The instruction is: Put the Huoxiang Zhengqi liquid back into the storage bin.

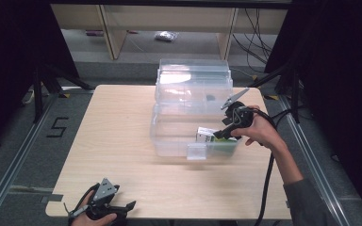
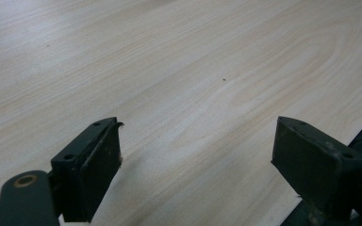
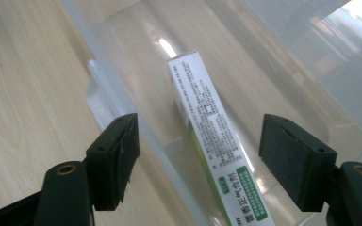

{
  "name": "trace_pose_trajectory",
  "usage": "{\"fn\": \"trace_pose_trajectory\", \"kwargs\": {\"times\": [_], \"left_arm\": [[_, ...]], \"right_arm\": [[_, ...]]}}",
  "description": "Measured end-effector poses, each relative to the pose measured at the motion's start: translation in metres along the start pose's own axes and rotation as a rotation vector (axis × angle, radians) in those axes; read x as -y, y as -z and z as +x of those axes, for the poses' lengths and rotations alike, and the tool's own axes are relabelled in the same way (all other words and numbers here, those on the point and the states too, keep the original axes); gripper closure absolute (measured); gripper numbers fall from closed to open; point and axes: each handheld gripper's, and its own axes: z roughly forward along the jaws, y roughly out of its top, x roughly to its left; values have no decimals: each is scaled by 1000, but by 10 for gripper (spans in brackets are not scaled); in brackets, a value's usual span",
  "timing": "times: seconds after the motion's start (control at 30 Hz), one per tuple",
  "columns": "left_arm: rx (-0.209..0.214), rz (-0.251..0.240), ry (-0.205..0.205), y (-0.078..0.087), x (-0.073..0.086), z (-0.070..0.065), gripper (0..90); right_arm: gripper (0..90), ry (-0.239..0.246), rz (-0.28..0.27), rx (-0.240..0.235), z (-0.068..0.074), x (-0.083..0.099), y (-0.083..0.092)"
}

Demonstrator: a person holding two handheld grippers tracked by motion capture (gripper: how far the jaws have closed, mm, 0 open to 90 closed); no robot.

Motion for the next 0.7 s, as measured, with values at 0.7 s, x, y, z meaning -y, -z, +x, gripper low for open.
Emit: {"fn": "trace_pose_trajectory", "kwargs": {"times": [0.7], "left_arm": [[-4,-25,29,0,0,-2,155]], "right_arm": [[257,-85,-84,12,27,11,-11]]}}
